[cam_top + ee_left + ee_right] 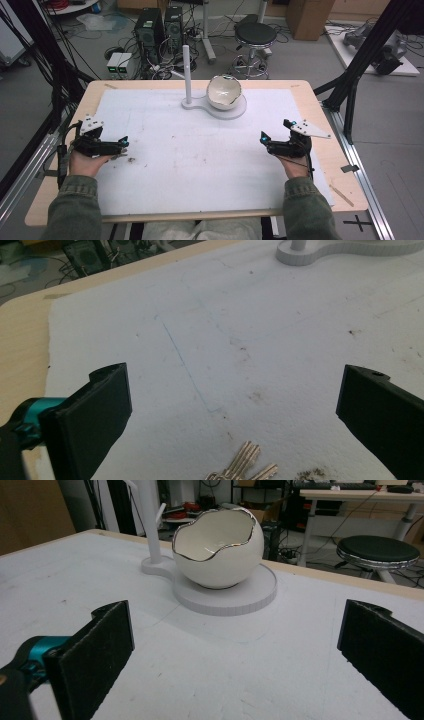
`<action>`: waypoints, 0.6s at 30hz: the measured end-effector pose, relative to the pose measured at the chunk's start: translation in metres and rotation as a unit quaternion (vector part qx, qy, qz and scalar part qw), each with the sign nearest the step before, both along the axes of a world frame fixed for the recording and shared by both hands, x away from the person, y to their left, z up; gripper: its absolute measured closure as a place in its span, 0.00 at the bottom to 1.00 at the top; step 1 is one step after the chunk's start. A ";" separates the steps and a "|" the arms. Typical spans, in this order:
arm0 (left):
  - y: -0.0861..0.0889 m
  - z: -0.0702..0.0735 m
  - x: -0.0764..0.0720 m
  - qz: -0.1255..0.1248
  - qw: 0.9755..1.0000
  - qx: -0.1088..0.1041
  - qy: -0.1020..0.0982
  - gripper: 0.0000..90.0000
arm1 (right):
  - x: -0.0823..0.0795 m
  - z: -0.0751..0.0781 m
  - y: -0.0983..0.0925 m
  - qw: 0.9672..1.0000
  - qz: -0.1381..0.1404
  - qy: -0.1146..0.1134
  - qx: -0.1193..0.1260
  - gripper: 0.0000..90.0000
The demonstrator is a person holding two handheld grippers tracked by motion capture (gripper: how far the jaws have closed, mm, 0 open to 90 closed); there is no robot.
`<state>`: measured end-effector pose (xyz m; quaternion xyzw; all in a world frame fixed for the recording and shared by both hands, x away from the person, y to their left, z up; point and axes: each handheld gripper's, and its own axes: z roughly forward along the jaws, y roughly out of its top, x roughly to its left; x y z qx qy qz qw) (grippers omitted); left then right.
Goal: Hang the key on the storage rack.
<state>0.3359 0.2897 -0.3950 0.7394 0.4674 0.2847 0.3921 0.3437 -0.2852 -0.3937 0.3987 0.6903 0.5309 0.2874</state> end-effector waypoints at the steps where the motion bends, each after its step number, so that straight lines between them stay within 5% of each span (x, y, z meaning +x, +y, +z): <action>1: 0.000 0.000 0.000 0.000 1.000 0.000 0.000 0.02 | 0.000 0.000 0.000 1.000 0.001 -0.002 0.000 0.01; 5: 0.001 -0.001 0.002 -0.010 1.000 0.022 0.019 0.02 | 0.000 0.000 0.000 1.000 0.001 0.000 0.000 0.01; 10: 0.004 0.000 0.004 -0.023 0.999 0.023 0.041 0.02 | 0.000 0.000 0.001 1.000 0.003 0.002 -0.003 0.01; 18: 0.008 -0.007 0.013 -0.049 0.991 0.055 0.111 0.02 | 0.000 -0.001 0.001 1.000 0.002 0.002 -0.007 0.01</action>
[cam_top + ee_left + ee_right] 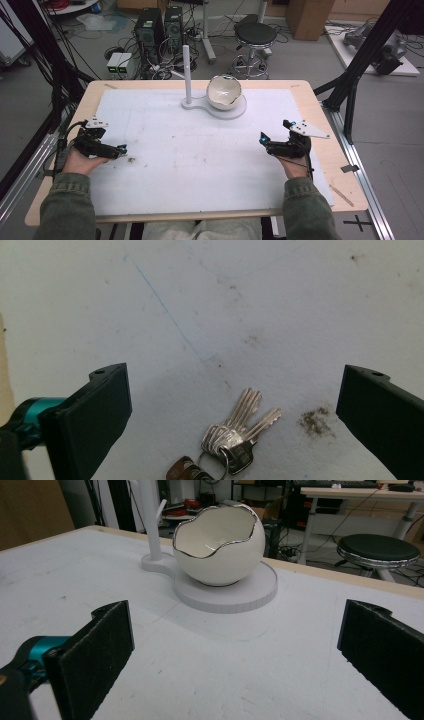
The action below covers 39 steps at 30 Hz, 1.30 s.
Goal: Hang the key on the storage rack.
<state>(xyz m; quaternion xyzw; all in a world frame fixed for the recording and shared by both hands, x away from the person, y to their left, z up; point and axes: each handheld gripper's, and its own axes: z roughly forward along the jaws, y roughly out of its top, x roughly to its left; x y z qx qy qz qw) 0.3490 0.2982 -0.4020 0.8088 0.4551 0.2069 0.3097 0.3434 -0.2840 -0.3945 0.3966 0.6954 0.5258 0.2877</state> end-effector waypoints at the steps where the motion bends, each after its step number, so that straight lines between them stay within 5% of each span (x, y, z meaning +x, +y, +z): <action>1: 0.000 -0.001 0.001 0.000 1.000 0.004 0.004 0.02 | 0.000 0.000 0.000 1.000 0.000 0.000 -0.001 0.01; 8: 0.004 -0.005 0.004 -0.005 1.000 0.006 0.021 0.02 | -0.001 0.000 0.001 1.000 -0.001 0.001 -0.002 0.01; 15: 0.010 -0.010 0.009 -0.029 0.997 0.020 0.064 0.04 | -0.001 0.000 0.000 1.000 -0.003 0.000 -0.004 0.01; 28: 0.005 -0.020 0.014 -0.061 0.994 0.050 0.081 0.06 | -0.002 0.000 -0.001 1.000 -0.004 -0.001 -0.004 0.01; 39: 0.005 -0.028 0.020 -0.074 0.990 0.054 0.107 0.21 | 0.000 -0.001 -0.002 1.000 -0.005 -0.002 -0.006 0.01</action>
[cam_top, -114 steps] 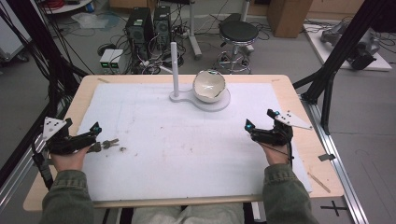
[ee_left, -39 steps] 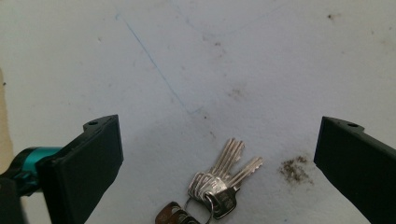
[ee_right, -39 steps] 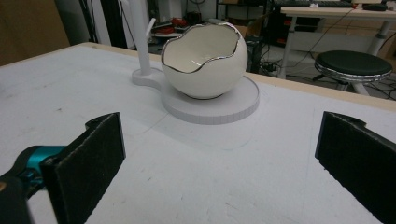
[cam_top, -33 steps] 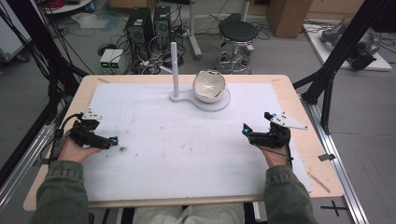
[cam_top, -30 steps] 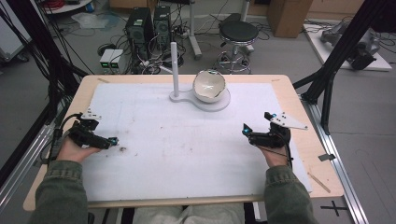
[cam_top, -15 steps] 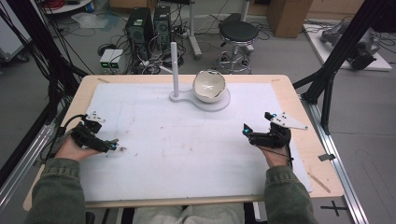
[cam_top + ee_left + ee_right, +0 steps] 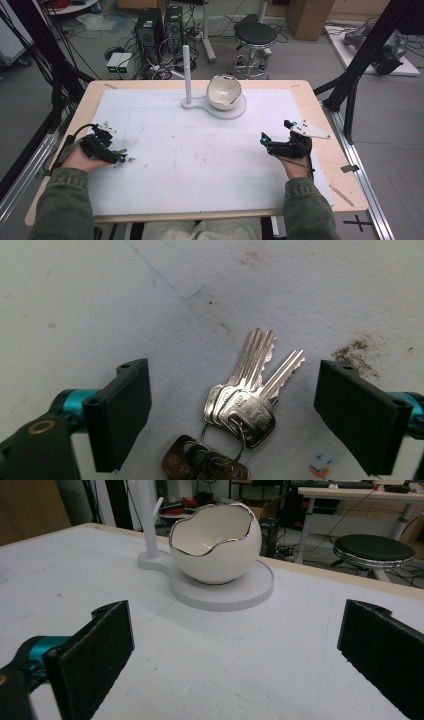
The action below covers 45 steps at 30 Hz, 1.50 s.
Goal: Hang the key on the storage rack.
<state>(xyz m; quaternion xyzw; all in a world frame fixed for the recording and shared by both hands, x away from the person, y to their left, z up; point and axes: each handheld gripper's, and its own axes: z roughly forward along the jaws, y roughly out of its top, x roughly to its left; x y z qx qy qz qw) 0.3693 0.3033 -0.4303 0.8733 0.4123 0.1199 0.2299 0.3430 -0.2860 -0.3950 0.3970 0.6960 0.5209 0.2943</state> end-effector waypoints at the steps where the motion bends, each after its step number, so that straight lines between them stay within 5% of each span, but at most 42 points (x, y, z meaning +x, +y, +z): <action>1: 0.000 -0.001 0.000 -0.001 1.000 -0.004 0.000 0.22 | 0.000 0.000 0.000 1.000 0.000 0.002 0.000 0.01; 6: 0.001 0.000 0.001 -0.005 1.000 -0.016 0.010 0.27 | 0.000 -0.001 0.000 1.000 0.001 0.002 -0.002 0.01; 11: 0.002 0.002 0.001 0.005 1.000 -0.025 0.007 0.44 | 0.000 -0.001 0.000 1.000 0.000 0.003 -0.002 0.01; 14: 0.007 0.003 0.002 0.019 0.999 -0.031 0.001 0.74 | 0.000 -0.002 0.002 1.000 0.002 0.006 -0.007 0.01; 17: 0.009 0.003 0.002 0.018 0.999 -0.031 -0.004 0.80 | 0.001 -0.002 0.002 1.000 0.003 0.004 -0.009 0.01; 18: 0.010 0.004 0.002 0.009 0.999 -0.035 -0.001 0.89 | 0.001 -0.002 0.001 1.000 0.002 0.006 -0.008 0.01; 29: 0.008 0.005 0.000 -0.002 0.999 -0.034 -0.009 0.89 | 0.001 -0.001 0.000 1.000 -0.002 0.005 -0.009 0.01; 34: 0.011 0.013 -0.004 0.013 0.998 -0.058 -0.028 0.90 | 0.002 -0.002 0.000 1.000 -0.002 0.008 -0.008 0.01; 45: 0.015 0.021 -0.009 0.019 0.995 -0.070 -0.064 0.91 | 0.002 -0.002 -0.001 1.000 -0.002 0.012 -0.004 0.01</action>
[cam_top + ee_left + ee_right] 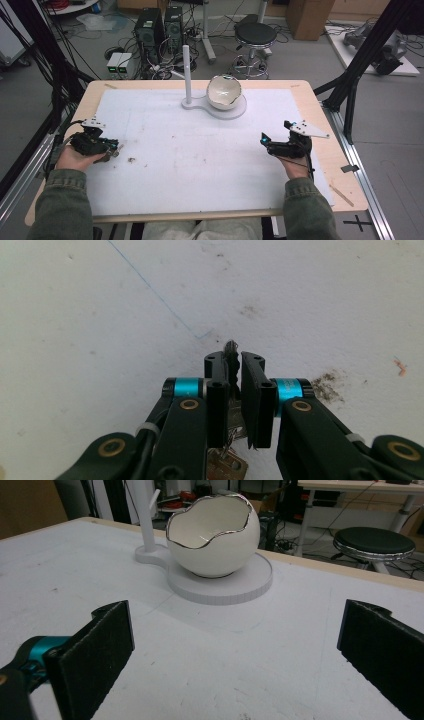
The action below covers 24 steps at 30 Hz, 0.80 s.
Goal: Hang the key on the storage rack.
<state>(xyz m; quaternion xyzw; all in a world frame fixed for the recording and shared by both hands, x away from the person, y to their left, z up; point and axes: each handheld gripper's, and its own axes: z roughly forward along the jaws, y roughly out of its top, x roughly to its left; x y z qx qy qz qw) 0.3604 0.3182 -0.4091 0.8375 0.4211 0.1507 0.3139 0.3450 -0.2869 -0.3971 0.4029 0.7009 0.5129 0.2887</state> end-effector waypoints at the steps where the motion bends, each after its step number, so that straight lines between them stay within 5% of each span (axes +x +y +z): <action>1: 0.001 0.002 -0.001 0.000 1.000 -0.002 -0.007 0.91 | 0.000 0.000 0.000 1.000 -0.001 -0.001 0.001 0.01; 5: 0.005 0.009 -0.004 0.003 0.999 -0.028 -0.025 0.91 | 0.000 0.000 -0.001 1.000 -0.001 0.000 0.003 0.01; 12: 0.007 0.012 -0.006 0.012 0.999 -0.038 -0.036 0.91 | 0.000 0.001 -0.002 1.000 -0.002 0.000 0.007 0.01; 15: 0.008 0.016 -0.007 0.001 0.999 -0.046 -0.026 0.91 | -0.001 0.001 -0.001 1.000 -0.001 0.000 0.012 0.01; 16: 0.007 0.021 -0.009 -0.004 0.998 -0.048 -0.032 0.97 | -0.001 0.001 -0.001 1.000 -0.001 0.001 0.012 0.01; 24: -0.004 0.038 -0.014 -0.018 0.996 -0.060 -0.057 0.98 | -0.004 0.003 -0.002 1.000 -0.002 -0.002 0.014 0.01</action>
